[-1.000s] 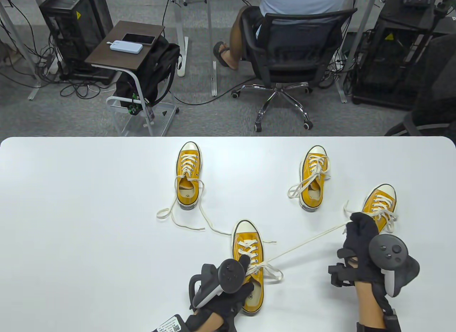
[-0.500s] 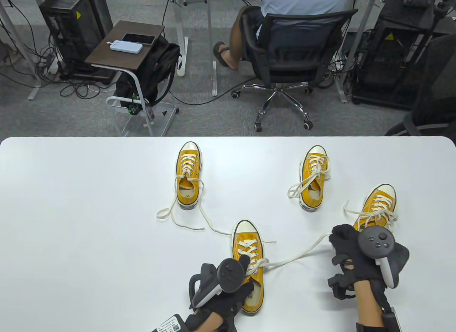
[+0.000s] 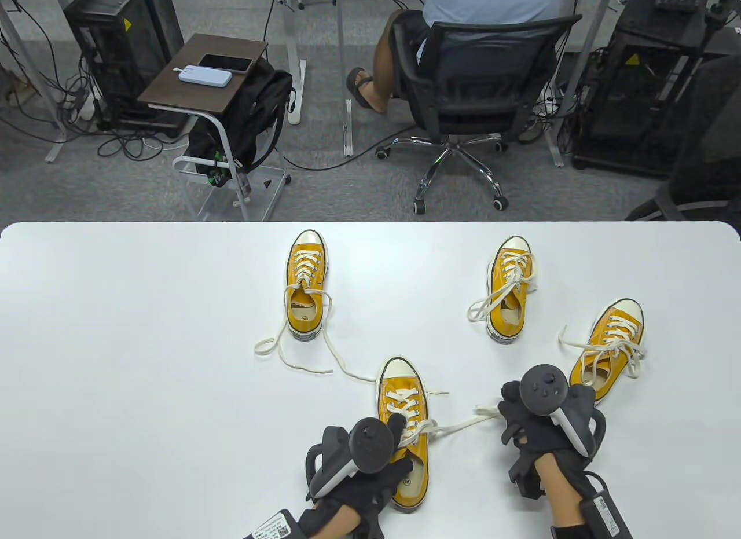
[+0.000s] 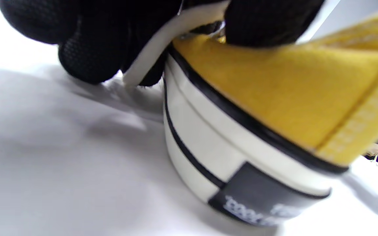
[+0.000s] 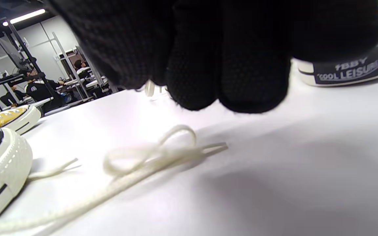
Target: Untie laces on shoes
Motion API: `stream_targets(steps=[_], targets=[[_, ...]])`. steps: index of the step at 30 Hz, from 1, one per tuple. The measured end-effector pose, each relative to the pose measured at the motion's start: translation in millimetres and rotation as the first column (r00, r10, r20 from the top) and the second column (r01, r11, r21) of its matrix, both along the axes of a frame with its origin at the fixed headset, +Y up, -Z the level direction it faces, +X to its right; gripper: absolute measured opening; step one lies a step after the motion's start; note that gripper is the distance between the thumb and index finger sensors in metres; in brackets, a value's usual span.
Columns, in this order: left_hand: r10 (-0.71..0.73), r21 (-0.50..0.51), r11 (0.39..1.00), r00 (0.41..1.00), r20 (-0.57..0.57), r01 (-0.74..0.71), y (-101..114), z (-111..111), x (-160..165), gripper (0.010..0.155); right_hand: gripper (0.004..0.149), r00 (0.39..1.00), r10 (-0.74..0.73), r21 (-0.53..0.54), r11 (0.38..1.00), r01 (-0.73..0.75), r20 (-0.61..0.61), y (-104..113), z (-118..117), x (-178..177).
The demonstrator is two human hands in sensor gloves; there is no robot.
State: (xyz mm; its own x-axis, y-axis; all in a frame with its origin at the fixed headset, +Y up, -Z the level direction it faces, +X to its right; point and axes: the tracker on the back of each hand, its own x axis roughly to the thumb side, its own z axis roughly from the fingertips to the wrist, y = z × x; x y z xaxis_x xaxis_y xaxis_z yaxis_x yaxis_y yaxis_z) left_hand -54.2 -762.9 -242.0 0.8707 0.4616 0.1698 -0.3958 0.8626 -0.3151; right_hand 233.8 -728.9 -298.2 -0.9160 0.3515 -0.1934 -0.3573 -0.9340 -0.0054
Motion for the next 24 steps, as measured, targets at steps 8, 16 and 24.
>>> stream_targets(steps=[8, 16, 24], targets=[[0.078, -0.069, 0.995, 0.997, -0.004, -0.078, -0.7, -4.5, -8.6, 0.076, 0.039, 0.951, -0.126, -0.083, 0.991, 0.106, -0.283, 12.0, 16.2, -45.7], [0.162, -0.025, 0.986, 0.984, -0.077, -0.165, 17.7, -3.5, -25.6, 0.071, 0.046, 0.858, -0.03, -0.241, 0.964, -0.11, -0.512, -10.2, 33.5, -107.3], [0.118, 0.043, 0.993, 0.987, -0.106, -0.114, 23.6, -10.2, -29.3, 0.036, 0.042, 0.86, -0.044, -0.243, 0.965, -0.095, -0.509, -16.5, 34.2, -110.9]])
